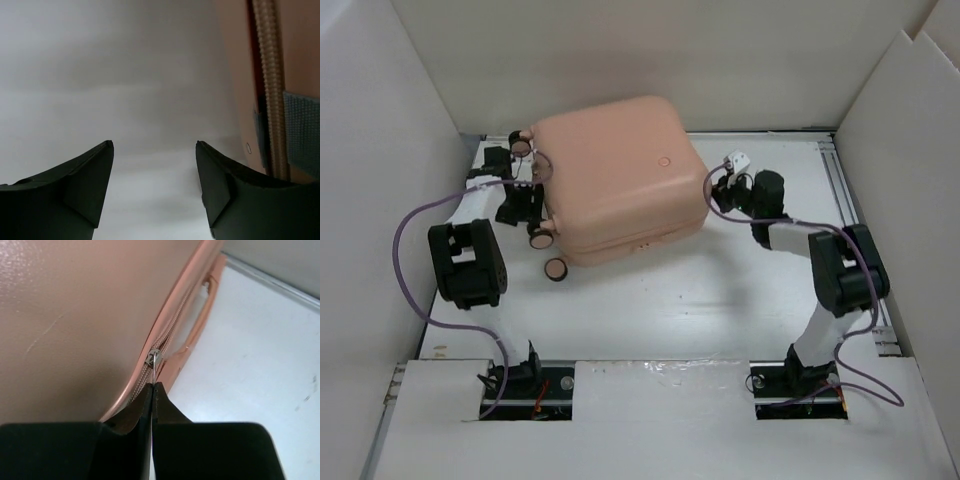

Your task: Pack the luggage

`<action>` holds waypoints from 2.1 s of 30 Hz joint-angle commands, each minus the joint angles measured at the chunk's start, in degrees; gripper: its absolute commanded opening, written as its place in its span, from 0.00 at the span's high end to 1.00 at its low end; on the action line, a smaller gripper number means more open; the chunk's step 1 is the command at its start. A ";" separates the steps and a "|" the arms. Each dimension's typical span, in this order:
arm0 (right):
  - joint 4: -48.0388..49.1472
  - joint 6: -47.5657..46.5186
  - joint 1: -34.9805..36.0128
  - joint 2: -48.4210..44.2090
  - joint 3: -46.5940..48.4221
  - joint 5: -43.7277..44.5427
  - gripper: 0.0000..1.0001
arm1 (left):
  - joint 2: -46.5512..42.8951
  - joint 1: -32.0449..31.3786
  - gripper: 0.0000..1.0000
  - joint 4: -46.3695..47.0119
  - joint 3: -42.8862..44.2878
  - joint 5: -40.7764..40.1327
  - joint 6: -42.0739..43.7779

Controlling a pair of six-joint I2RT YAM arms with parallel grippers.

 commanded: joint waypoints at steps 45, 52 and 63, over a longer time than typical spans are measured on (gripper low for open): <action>-41.90 37.09 50.07 -49.09 -22.99 65.08 1.00 | -32.86 -50.45 0.21 -4.15 -24.02 -7.77 20.60; -46.59 23.68 32.95 -54.81 -21.24 62.58 1.00 | -32.86 -50.45 0.22 -1.78 -29.29 -7.24 20.60; -23.04 -3.14 -4.25 -31.11 -8.77 27.47 1.00 | -30.93 -51.05 0.23 0.42 -30.54 -7.76 20.60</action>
